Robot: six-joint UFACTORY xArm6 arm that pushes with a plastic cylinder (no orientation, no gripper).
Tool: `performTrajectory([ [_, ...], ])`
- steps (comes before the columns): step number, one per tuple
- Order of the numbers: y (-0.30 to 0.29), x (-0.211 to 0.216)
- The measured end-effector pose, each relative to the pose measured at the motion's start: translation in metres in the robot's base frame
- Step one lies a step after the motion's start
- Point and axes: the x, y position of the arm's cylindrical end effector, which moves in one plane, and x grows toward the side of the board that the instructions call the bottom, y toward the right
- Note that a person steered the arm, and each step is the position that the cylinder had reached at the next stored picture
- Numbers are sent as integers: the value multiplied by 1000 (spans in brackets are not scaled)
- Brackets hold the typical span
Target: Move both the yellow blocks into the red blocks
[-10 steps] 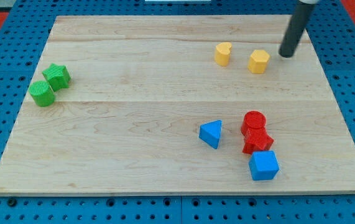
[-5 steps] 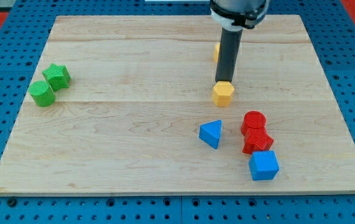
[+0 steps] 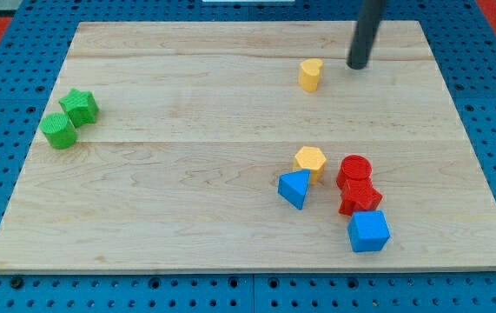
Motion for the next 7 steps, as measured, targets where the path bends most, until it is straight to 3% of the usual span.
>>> performTrajectory([
  [2, -71, 70],
  [4, -151, 88],
  [6, -166, 157],
  [7, -201, 173],
])
